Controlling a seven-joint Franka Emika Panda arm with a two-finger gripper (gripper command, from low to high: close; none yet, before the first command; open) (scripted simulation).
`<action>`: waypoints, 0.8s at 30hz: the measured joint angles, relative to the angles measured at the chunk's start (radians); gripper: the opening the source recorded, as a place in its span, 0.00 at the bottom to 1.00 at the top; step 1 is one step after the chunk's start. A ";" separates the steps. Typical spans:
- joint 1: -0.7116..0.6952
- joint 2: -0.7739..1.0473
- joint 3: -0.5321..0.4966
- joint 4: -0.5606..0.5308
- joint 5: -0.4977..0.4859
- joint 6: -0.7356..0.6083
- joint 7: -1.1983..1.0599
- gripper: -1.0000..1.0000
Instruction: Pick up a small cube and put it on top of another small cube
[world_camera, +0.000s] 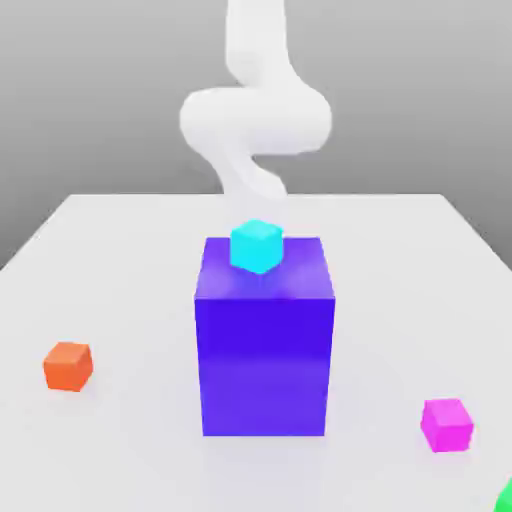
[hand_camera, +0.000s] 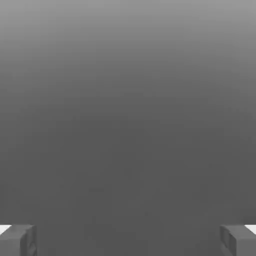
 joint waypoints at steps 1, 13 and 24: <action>0.024 0.039 -0.001 -0.009 -0.002 0.018 -0.040 0.50; 0.252 0.477 0.023 -0.112 0.002 0.214 -0.506 0.50; 0.381 0.878 0.119 -0.206 -0.052 0.392 -0.889 0.50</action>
